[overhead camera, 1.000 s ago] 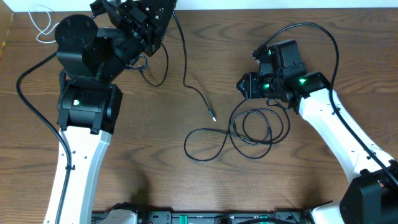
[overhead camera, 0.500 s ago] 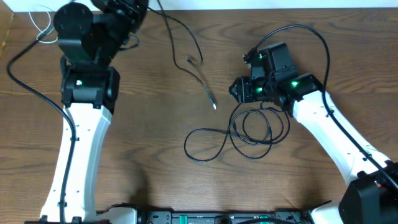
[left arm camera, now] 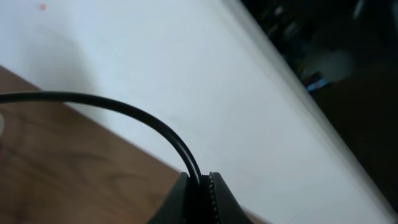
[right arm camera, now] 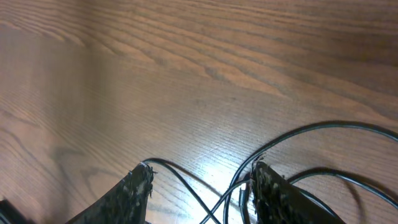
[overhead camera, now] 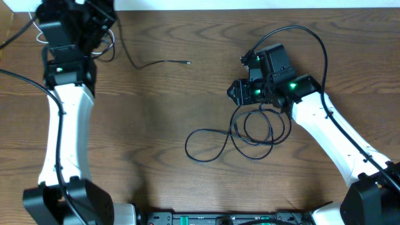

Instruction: Untangle cables

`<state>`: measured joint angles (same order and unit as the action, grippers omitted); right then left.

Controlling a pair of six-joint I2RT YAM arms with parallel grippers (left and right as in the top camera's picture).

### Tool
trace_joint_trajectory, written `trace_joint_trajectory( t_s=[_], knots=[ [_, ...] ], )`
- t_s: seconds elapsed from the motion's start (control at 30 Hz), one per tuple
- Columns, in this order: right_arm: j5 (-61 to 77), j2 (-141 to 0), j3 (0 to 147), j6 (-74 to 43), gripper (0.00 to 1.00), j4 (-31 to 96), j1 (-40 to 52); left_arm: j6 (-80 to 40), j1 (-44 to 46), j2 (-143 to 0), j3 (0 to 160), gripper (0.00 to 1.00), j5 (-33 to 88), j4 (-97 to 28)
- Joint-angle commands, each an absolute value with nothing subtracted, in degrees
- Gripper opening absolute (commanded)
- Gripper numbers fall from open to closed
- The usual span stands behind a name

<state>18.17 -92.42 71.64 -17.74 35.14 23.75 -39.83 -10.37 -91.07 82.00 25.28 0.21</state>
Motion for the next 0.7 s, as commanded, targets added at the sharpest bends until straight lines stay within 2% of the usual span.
trace_joint_trajectory(
  t_s=[0.0,0.1,0.33,0.53,0.67],
  knots=[
    [17.89,-92.82,72.14,-17.08,0.49,34.83,24.05,-31.0,-14.79,-93.56,82.35,0.08,37.26,1.1],
    [17.91,-92.82,72.14,-17.08,0.49,34.52,24.05,-29.52,-16.6,-94.26,82.35,0.07,43.86,4.01],
    [17.91,-92.82,72.14,-17.1,0.49,35.0,24.08,-27.14,-16.93,-90.43,82.37,0.07,44.14,11.07],
    [17.91,-92.82,72.14,-17.1,0.49,35.14,24.1,-30.96,-15.07,-85.01,82.37,0.07,44.8,9.69],
    [17.91,-92.82,72.14,-17.1,0.49,35.29,24.12,-30.65,-12.19,-82.52,82.37,0.07,50.98,9.47]
  ],
)
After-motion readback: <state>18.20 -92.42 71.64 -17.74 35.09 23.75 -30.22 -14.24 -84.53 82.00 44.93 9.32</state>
